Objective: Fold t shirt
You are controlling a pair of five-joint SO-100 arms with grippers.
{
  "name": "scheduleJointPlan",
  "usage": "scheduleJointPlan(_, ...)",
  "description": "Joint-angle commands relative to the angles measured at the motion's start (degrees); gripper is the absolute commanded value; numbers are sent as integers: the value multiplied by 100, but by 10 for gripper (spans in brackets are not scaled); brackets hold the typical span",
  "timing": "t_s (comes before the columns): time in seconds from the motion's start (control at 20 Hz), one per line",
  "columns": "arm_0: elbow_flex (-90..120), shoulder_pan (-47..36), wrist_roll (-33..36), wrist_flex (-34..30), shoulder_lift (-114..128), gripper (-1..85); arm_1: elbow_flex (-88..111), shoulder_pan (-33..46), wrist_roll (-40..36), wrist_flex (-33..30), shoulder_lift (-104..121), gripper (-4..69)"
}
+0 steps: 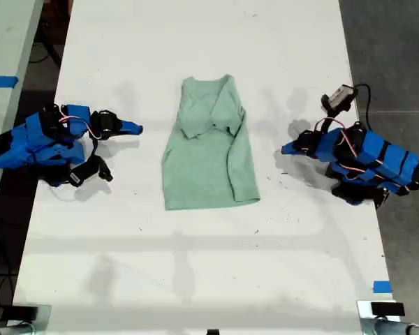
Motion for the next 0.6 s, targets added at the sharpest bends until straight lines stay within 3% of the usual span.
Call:
scheduleJointPlan(0.0,9,-35,-79,0,44,0,229,53,62,0,88,16)
scheduleJointPlan(0.55,-9,0,-79,18,44,0,246,105,141,0,88,16)
